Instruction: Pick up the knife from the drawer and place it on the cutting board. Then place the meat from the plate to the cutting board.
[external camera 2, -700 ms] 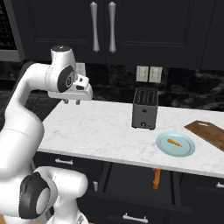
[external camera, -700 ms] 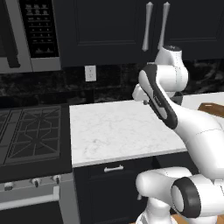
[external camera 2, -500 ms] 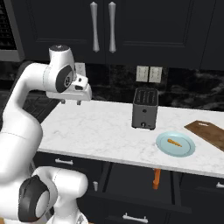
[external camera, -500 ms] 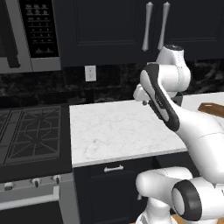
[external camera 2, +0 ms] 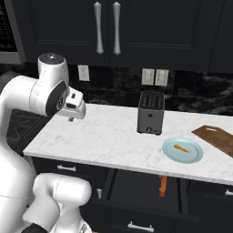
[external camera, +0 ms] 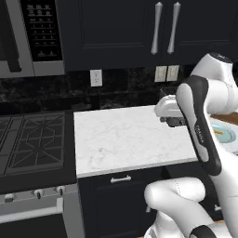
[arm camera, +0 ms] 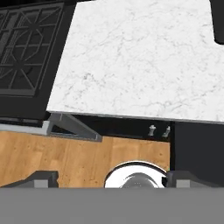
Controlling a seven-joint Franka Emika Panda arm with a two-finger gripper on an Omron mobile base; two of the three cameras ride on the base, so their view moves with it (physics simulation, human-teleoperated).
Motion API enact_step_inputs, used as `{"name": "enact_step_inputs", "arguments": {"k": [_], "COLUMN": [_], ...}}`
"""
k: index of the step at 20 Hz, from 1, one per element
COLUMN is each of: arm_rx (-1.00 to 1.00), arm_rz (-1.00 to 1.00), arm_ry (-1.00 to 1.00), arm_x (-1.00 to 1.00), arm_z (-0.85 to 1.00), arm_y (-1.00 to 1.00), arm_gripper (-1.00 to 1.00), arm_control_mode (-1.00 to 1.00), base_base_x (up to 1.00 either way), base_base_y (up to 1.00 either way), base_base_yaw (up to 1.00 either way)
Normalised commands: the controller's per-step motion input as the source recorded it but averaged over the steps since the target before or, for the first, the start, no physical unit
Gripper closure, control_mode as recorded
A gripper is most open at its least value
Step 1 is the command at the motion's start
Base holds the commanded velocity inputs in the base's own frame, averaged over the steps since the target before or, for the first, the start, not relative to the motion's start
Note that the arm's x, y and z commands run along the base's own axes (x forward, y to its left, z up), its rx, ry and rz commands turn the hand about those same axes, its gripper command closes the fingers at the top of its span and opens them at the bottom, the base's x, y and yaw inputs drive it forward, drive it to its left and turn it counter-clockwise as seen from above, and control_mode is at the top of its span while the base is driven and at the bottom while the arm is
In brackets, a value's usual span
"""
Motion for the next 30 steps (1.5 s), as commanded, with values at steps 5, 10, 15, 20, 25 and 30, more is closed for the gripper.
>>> {"name": "enact_step_inputs", "arguments": {"k": [5, 10, 15, 20, 25, 30], "arm_rx": [0.13, 0.03, 0.04, 0.0, 0.0, 0.0], "arm_rz": [0.0, 0.0, 0.0, 0.0, 0.0, 0.0], "arm_ry": [0.0, 0.0, 0.0, 0.0, 0.0, 0.0], "arm_x": [-0.9, -0.57, -0.02, 0.0, 0.0, 0.0], "arm_z": [0.0, 0.0, 0.0, 0.0, 0.0, 0.0], "arm_y": [0.0, 0.0, 0.0, 0.0, 0.0, 0.0], "arm_gripper": [-1.0, -1.0, -1.0, -1.0, -1.0, -1.0], "arm_control_mode": [-1.0, -1.0, 1.0, 1.0, 1.0, 1.0], "base_base_x": [0.0, 0.0, 0.0, -0.21, -0.36, -0.23], "base_base_y": [0.0, 0.0, 0.0, 0.0, -0.36, -0.71], "base_base_yaw": [0.0, 0.0, 0.0, 0.0, 0.0, 0.0]}}
